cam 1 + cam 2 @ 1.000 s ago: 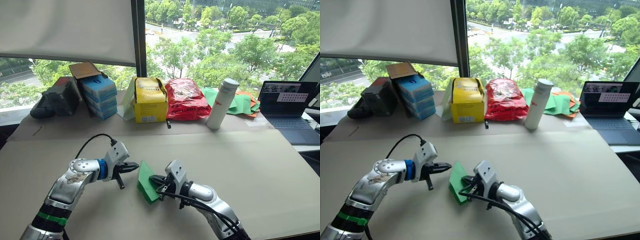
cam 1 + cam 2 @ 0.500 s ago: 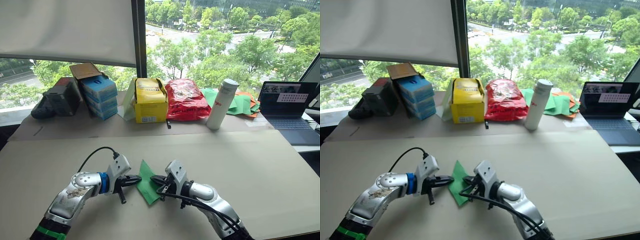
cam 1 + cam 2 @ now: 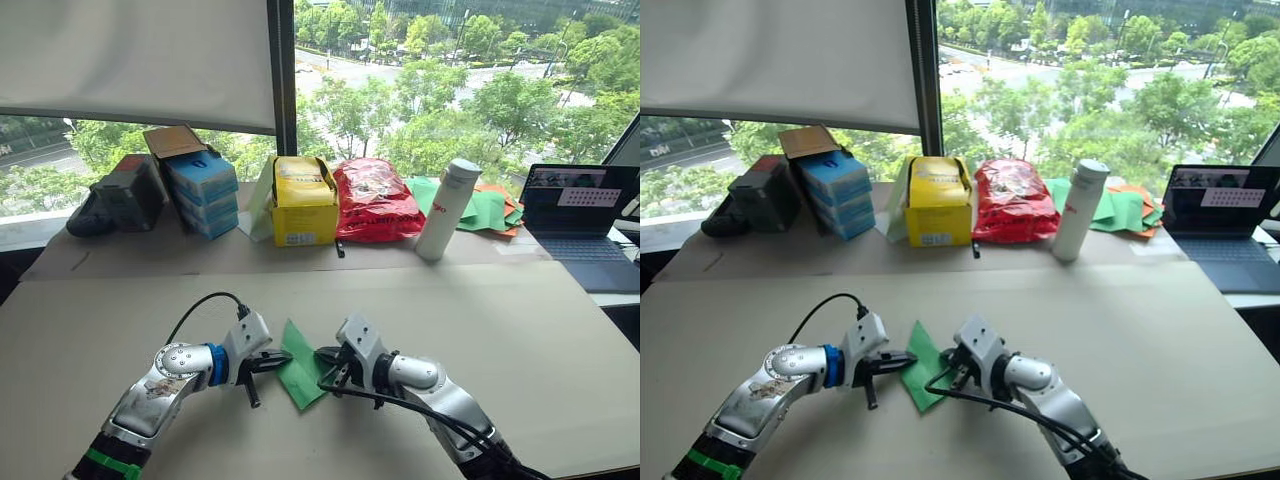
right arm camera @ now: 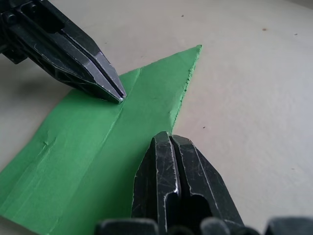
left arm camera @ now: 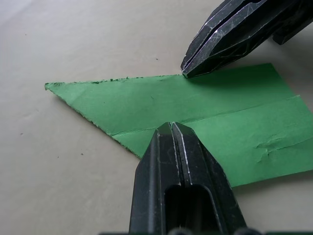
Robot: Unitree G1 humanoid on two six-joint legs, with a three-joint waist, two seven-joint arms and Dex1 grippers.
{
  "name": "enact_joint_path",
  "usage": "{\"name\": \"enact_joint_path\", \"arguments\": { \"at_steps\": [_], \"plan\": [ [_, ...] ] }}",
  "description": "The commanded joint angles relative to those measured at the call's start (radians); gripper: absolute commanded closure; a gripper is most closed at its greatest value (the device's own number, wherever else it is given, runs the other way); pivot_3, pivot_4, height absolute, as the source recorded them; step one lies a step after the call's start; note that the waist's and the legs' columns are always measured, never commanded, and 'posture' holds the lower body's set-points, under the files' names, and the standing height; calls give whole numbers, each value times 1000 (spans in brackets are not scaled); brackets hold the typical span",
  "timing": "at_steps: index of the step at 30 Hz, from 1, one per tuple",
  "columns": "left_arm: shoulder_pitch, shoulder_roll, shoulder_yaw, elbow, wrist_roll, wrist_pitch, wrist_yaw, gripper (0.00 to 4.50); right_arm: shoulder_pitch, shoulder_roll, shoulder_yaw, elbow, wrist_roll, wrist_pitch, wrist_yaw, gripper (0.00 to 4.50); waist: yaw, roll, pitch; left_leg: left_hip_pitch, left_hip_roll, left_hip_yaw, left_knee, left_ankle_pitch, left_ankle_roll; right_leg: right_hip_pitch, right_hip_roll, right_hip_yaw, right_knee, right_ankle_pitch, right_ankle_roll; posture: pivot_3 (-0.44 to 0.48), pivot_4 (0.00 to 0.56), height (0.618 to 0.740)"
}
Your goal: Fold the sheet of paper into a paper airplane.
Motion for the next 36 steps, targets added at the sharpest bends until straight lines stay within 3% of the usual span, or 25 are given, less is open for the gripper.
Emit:
{"name": "enact_joint_path", "arguments": {
  "at_steps": [1,10,18,26,36],
  "plan": [
    [-32,13,-53,92,58,-53,-41,4463,44,-18,40,-44,1,56,19,4500,2,0,0,0,0,0,0,0,0,0,0,0,0,0,0,0,150,740],
    [-138,2,-108,257,119,-207,-133,4463,94,-27,55,-122,14,136,18,4500,6,-1,-2,1,0,0,0,-1,2,1,1,-1,0,0,0,0,150,740],
    [-168,-8,-106,298,121,-245,-165,4463,74,-33,66,-118,11,136,42,4500,6,-1,-2,1,0,0,0,-4,7,1,1,-1,0,0,0,0,150,740],
    [-121,4,-92,245,125,-233,-166,4463,-149,-10,-26,76,30,-22,116,4500,-7,-1,-2,1,1,1,1,-3,6,0,3,-1,1,0,0,0,150,740],
    [-97,4,-89,205,134,-218,-150,4463,-299,51,36,363,-26,-172,215,4500,-11,0,-2,-1,0,1,1,0,1,0,3,-2,1,0,0,0,150,740]
  ]
}}
